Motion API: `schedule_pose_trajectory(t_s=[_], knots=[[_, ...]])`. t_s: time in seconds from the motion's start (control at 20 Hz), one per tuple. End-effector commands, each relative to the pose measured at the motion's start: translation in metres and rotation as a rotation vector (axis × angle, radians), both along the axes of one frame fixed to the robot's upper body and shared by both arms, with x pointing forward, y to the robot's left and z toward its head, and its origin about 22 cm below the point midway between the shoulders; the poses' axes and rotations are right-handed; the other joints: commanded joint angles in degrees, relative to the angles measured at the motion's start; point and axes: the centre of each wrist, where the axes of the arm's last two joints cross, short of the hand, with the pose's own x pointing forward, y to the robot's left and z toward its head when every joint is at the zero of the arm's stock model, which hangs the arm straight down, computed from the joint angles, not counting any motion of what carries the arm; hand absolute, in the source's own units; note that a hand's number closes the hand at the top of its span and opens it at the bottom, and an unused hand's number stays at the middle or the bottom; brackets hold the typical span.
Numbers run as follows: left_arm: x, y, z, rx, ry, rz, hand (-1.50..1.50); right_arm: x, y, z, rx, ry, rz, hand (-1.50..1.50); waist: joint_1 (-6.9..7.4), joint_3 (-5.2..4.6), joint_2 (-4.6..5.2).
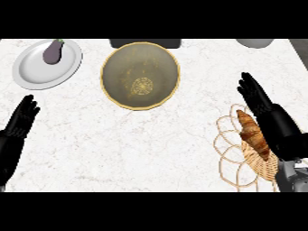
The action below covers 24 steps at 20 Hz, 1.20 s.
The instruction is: Pick the croissant from the placemat and place it in the bowl
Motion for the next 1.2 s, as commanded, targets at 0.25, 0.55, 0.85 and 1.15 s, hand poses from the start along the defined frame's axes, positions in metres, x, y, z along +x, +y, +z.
schedule_pose_trajectory(t_s=[0.25, 0.55, 0.85, 1.15], knots=[[0.041, -0.001, 0.046, -0.097, -0.221, 0.082, 0.00, -0.016, 0.091, 0.027, 0.272, -0.110, 0.822, -1.50, 3.16, 1.82, 0.45], [0.047, 0.019, 0.044, -0.166, -0.148, 0.133, 0.00, -0.054, 0.009, 0.009, -0.083, -0.486, 0.367, -1.50, -0.35, 1.73, 0.04], [0.068, 0.019, 0.050, -0.145, -0.166, 0.135, 0.00, -0.070, -0.040, 0.038, -0.316, -0.536, 0.384, -1.50, -0.21, 1.65, 0.17], [0.064, 0.017, 0.056, -0.141, -0.189, 0.135, 0.00, -0.081, -0.069, 0.105, -0.601, -0.466, 0.273, -1.50, 0.43, 1.59, 0.00]])
